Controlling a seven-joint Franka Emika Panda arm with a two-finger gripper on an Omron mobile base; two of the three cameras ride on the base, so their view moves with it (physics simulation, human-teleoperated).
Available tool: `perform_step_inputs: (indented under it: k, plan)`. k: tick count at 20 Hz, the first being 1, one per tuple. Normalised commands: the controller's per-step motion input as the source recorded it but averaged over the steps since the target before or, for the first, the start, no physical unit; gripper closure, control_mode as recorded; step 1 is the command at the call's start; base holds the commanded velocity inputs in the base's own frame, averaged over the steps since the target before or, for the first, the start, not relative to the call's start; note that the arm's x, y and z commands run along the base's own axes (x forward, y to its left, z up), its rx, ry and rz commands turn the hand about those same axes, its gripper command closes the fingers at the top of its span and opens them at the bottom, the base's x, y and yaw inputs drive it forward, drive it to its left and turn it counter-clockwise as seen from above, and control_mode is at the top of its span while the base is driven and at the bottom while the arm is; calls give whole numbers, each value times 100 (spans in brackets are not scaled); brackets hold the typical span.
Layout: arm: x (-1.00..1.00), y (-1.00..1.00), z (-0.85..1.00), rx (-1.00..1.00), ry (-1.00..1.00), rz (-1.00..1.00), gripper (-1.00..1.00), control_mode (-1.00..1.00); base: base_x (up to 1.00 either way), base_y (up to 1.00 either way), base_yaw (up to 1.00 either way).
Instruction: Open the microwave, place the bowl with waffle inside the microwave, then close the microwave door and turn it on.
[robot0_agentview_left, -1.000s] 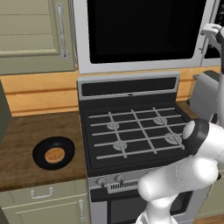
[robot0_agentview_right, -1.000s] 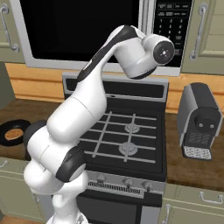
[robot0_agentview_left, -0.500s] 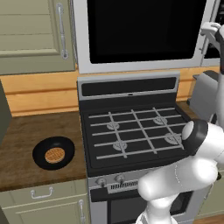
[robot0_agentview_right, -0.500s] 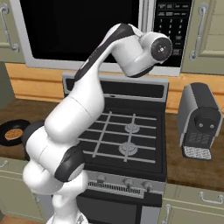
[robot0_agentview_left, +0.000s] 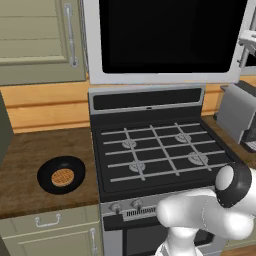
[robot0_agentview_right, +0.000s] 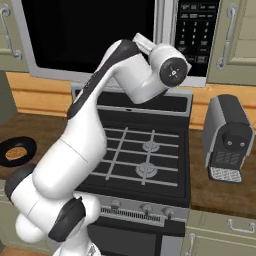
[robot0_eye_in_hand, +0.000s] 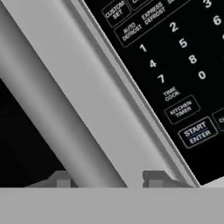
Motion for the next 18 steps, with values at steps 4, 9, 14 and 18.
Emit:
perform_step_inputs:
  k: [4,9,14,18]
  plan:
    - [-100,4,0,0,-5,-34,100,-100,0,0,0]
    - [-100,5,0,-1,9,-40,100,-100,0,0,0]
    - [-100,0,0,-5,15,-31,100,-100,0,0,0]
    - [-100,0,0,-10,4,-20,100,-100,0,0,0]
